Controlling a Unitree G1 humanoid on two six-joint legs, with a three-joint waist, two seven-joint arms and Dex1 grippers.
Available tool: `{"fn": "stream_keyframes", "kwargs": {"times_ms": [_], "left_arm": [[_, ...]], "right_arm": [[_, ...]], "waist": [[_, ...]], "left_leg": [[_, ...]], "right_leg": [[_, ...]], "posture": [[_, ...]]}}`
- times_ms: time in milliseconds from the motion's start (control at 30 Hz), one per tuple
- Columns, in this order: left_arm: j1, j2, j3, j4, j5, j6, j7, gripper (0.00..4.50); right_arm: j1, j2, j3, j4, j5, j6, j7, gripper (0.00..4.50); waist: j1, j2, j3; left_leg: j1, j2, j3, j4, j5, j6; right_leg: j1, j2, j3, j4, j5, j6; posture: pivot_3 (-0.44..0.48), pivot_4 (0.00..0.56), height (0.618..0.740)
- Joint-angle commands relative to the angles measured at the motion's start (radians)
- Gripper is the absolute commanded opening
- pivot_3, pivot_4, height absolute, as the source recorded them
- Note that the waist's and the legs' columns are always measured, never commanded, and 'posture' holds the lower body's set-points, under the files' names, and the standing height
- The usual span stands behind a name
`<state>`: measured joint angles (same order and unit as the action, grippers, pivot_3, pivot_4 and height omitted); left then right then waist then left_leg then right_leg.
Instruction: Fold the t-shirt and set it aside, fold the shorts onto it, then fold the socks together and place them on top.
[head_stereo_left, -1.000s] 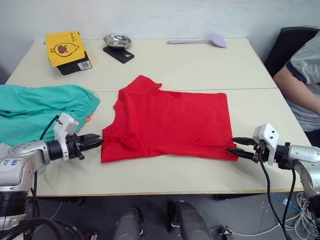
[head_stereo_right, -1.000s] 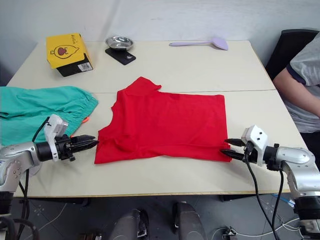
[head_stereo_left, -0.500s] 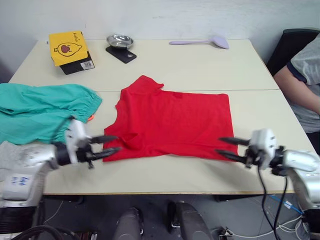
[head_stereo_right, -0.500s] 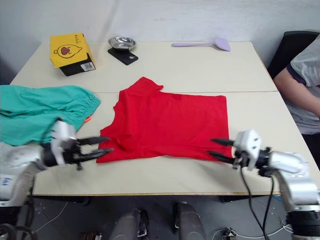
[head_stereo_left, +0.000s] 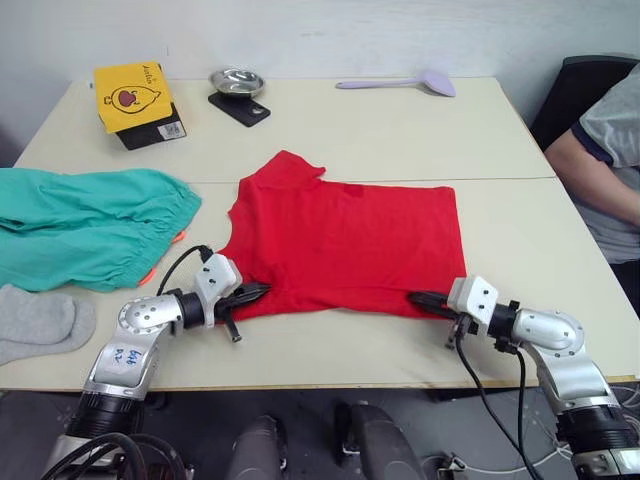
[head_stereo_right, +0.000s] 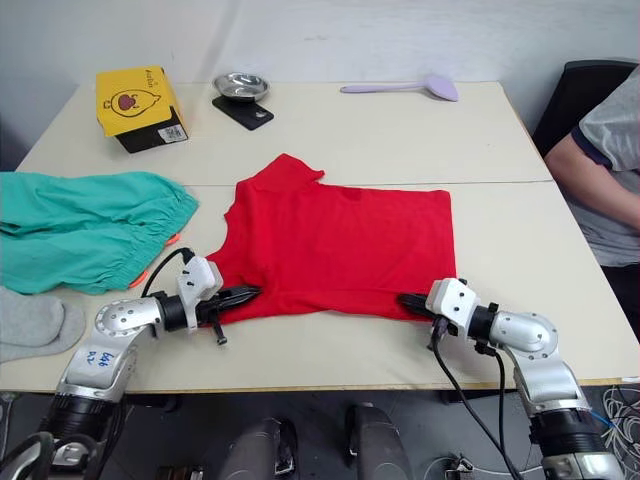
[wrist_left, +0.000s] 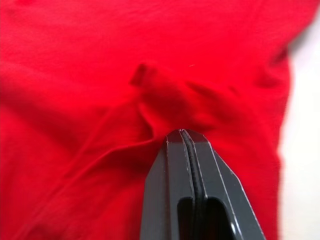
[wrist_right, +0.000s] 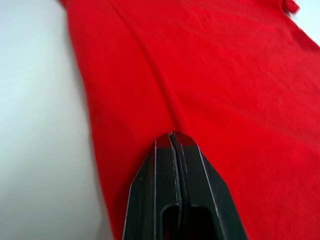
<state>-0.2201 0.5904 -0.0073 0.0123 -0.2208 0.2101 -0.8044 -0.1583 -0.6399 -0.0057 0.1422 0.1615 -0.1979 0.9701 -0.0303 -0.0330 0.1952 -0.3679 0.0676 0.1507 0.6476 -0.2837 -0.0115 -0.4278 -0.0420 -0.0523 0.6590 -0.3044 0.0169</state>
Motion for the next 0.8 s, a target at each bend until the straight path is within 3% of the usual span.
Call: {"fn": "stream_keyframes", "kwargs": {"times_ms": [33,233,433,567,800], "left_arm": [[0.002,0.003,0.028,0.023,0.025,0.009,0.049,0.02],[0.021,0.024,0.042,0.035,0.025,-0.014,0.057,0.02],[0.041,0.048,0.077,0.027,-0.022,-0.080,-0.014,0.02],[0.050,0.084,0.112,-0.045,-0.120,-0.081,-0.135,0.02],[0.052,0.093,0.076,-0.048,-0.060,-0.032,-0.090,0.02]], "right_arm": [[-0.030,-0.033,-0.037,0.083,-0.038,-0.021,-0.051,0.00],[-0.121,-0.078,-0.061,0.278,-0.088,-0.105,-0.131,0.00],[-0.189,-0.109,-0.109,0.395,0.000,-0.236,-0.034,0.00],[-0.122,-0.128,-0.146,0.215,0.206,-0.089,0.159,0.00],[0.017,-0.133,-0.056,0.065,0.114,-0.046,0.180,0.00]], "waist": [[-0.001,0.000,0.000],[0.000,-0.001,-0.001],[-0.003,-0.001,-0.001],[-0.001,-0.001,-0.001],[0.002,-0.001,-0.001]], "left_leg": [[0.000,0.000,0.000,0.000,0.000,0.000],[0.001,0.000,0.000,0.000,0.000,0.001],[0.001,0.000,0.000,-0.001,0.002,-0.002],[0.000,0.000,0.000,-0.001,0.002,-0.002],[0.000,0.000,0.000,0.000,0.000,0.001]], "right_leg": [[0.000,0.000,0.000,0.000,0.000,0.000],[0.001,0.000,0.000,0.000,0.000,0.000],[0.001,0.000,0.000,0.000,0.000,0.000],[0.000,0.000,0.000,0.000,0.000,0.000],[0.000,-0.001,0.000,-0.001,0.000,0.001]], "posture": [[0.000,0.150,0.740],[0.000,0.150,0.740],[0.000,0.150,0.740],[0.000,0.150,0.740],[0.000,0.150,0.740]]}}
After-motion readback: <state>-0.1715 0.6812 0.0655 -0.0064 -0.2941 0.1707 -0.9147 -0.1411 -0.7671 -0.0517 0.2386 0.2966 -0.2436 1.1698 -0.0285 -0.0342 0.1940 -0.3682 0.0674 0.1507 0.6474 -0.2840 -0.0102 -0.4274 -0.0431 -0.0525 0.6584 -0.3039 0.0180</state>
